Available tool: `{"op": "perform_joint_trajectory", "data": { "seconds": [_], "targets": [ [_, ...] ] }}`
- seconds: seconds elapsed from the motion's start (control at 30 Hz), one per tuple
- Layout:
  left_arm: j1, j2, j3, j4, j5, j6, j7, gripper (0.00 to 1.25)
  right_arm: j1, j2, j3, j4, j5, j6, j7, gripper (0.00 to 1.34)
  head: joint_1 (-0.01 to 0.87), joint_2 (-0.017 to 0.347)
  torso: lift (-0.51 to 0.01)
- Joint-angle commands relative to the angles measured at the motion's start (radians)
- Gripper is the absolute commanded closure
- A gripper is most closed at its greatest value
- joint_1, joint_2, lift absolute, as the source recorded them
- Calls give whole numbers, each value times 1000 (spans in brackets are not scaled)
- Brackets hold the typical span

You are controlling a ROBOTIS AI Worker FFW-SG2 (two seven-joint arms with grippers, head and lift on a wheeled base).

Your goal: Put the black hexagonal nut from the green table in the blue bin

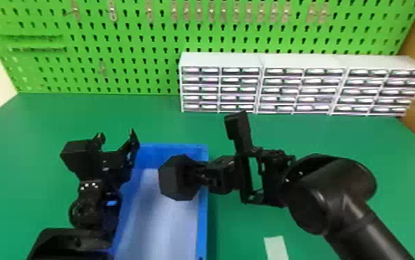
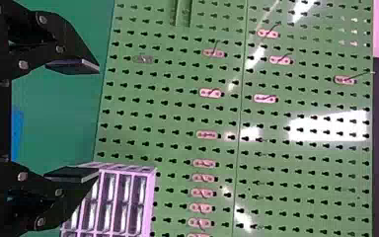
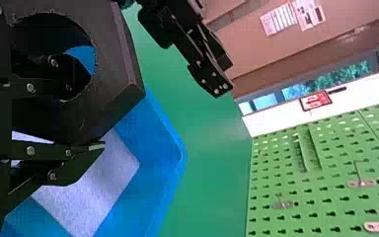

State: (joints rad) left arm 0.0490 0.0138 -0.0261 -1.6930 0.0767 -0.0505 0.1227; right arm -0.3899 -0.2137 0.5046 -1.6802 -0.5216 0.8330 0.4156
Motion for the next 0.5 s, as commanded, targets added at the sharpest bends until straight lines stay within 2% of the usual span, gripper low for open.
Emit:
{"op": "perform_joint_trajectory", "data": {
  "seconds": [0.0, 0.47],
  "targets": [
    [0, 0, 2, -1, 0, 0, 0, 506, -4, 1, 22, 8, -12, 0, 0, 964, 657, 57, -95],
    [-3, 0, 2, 1, 0, -3, 0, 506, -10, -6, 80, 30, -34, 8, 0, 961, 657, 57, -95]
  ]
}}
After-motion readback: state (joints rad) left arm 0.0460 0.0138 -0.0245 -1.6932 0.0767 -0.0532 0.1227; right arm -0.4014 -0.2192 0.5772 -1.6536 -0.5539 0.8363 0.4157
